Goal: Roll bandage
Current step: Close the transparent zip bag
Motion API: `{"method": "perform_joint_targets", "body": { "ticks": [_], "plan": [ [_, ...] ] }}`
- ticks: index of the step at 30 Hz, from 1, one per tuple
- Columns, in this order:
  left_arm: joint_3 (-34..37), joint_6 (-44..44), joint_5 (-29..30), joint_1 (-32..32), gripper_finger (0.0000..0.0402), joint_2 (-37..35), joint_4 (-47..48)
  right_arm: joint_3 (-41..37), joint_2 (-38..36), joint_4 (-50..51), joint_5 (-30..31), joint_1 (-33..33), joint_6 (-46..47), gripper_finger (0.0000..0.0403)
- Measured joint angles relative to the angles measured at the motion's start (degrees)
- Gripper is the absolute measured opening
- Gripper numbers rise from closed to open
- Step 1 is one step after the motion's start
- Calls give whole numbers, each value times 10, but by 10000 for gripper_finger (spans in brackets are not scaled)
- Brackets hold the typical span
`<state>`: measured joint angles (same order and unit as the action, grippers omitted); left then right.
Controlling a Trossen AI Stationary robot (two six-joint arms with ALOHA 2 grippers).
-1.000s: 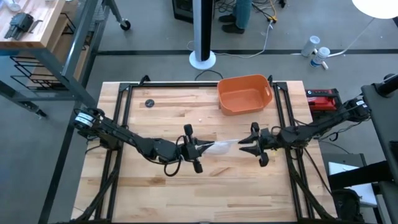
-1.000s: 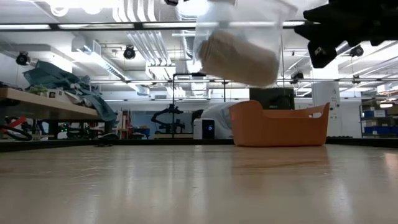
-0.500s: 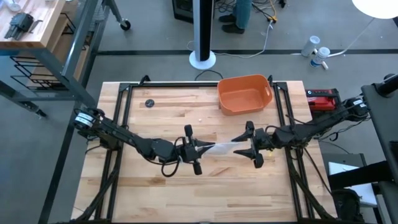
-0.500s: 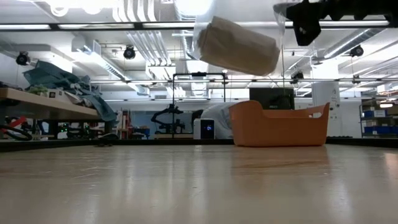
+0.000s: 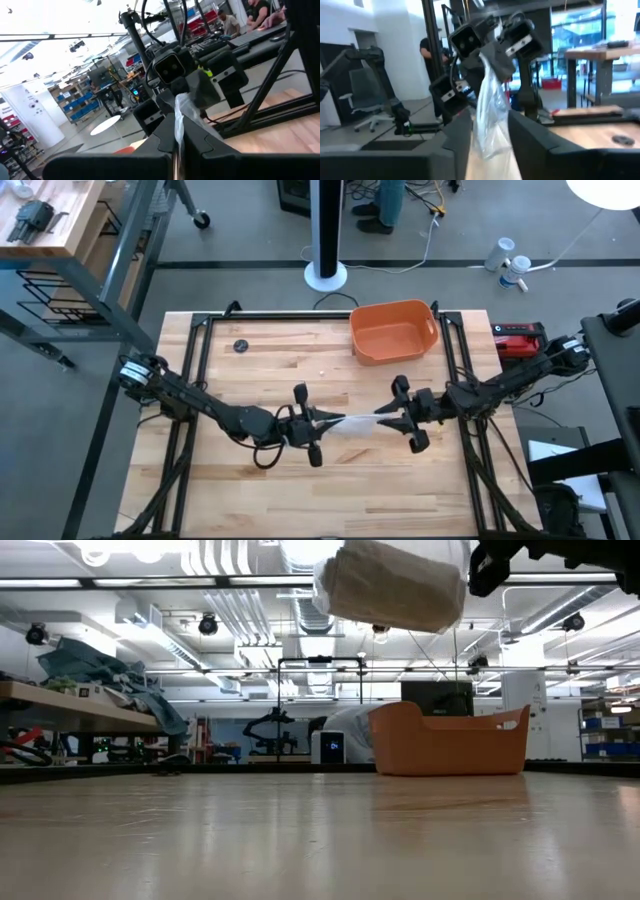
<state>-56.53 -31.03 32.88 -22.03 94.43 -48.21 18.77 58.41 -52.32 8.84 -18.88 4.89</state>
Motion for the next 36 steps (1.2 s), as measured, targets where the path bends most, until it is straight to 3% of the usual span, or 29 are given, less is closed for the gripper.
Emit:
{"method": "perform_joint_targets", "body": {
  "ticks": [4,9,14,19,24,27,32,36],
  "plan": [
    [0,0,0,-2,0,0,0,3,3,-3,-2,0,-32,13],
    [0,13,31,-5,0,-2,47,22,-7,28,1,-3,-53,2],
    [0,68,168,-27,13,-15,163,84,-41,234,24,-3,-61,1],
    [0,137,171,-35,43,-30,234,179,-42,485,49,-3,-64,0],
    [0,202,171,-43,62,-52,337,249,-15,635,64,-3,-55,0],
    [0,272,139,-42,68,-75,381,261,7,651,64,-2,-43,0],
    [-17,294,-19,-11,62,-76,329,272,56,649,73,-2,-22,0],
    [-45,293,-29,9,47,-55,328,286,97,651,73,-2,-10,0]
  ]
}}
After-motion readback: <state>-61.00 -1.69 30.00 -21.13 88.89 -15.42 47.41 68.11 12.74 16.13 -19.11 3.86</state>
